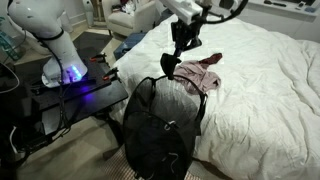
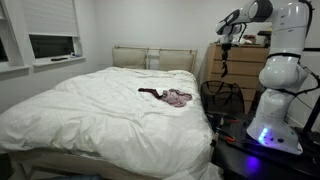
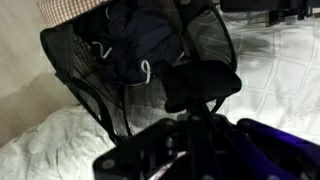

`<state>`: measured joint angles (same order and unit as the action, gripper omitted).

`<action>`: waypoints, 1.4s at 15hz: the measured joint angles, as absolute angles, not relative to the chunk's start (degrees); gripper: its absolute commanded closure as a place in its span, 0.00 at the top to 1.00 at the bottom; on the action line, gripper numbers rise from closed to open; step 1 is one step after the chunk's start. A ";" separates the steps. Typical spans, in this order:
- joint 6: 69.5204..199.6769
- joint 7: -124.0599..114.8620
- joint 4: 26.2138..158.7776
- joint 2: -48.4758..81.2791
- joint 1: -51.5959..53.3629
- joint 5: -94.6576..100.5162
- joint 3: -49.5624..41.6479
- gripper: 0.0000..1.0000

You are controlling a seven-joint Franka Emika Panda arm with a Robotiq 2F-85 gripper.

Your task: Take the black sock and place it in the black laundry basket

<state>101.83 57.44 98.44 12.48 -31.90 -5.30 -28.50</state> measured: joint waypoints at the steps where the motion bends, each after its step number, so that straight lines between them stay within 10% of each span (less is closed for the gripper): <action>1: 102.02 57.73 98.16 13.82 -32.83 -5.73 -28.23 0.00; 6: 102.39 58.61 95.90 19.04 -38.39 -5.93 -26.08 0.00; 7: 102.39 58.66 95.27 19.89 -39.46 -5.93 -25.50 0.26; 15: 102.39 58.68 89.81 24.42 -45.33 -5.63 -20.82 0.80; 21: 102.37 58.09 87.91 24.90 -45.85 -5.25 -17.77 1.00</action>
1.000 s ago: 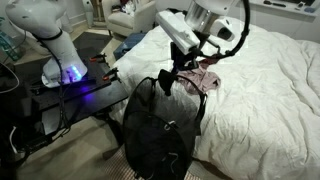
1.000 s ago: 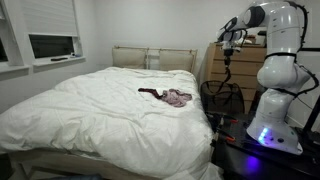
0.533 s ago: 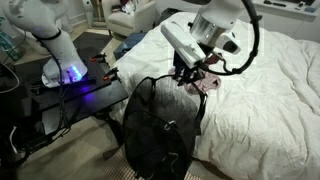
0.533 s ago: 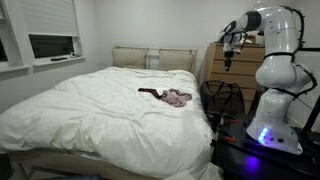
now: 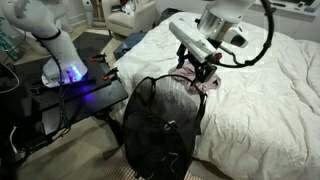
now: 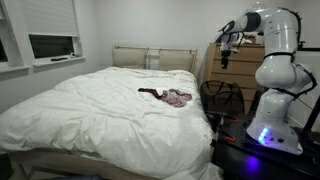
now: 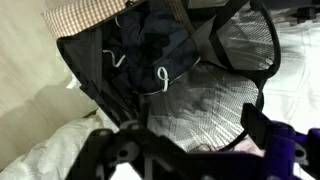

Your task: Take the black sock and place it in the black laundry basket

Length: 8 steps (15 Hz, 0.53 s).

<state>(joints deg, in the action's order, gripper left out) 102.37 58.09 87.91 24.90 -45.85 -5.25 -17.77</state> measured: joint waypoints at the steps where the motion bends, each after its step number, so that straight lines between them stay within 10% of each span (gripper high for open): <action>1: 102.37 57.94 87.76 24.91 -45.59 -5.15 -16.99 1.00; 8: 102.33 51.15 87.62 24.89 -39.23 -4.67 -13.73 1.00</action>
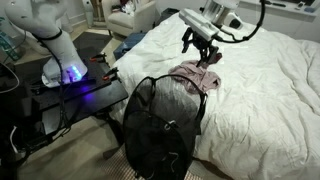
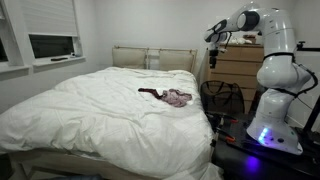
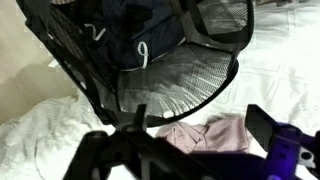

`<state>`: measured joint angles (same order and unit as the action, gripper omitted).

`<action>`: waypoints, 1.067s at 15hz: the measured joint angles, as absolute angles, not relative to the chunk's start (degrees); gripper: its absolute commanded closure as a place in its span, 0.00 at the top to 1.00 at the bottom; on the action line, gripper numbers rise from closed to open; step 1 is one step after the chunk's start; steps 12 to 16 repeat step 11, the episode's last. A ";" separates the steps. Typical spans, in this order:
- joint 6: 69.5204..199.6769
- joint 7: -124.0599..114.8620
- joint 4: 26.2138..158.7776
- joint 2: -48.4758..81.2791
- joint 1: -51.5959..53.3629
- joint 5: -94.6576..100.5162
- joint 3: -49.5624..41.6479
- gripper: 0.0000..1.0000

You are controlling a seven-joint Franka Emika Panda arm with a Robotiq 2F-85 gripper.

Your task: Take the black sock and place it in the black laundry basket

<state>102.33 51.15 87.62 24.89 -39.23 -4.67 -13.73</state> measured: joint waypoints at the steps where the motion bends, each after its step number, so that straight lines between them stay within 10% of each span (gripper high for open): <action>1: 102.33 49.95 87.68 24.86 -37.86 -4.53 -13.51 1.00; 16: 102.33 43.42 88.51 24.55 -30.40 -2.85 -12.81 1.00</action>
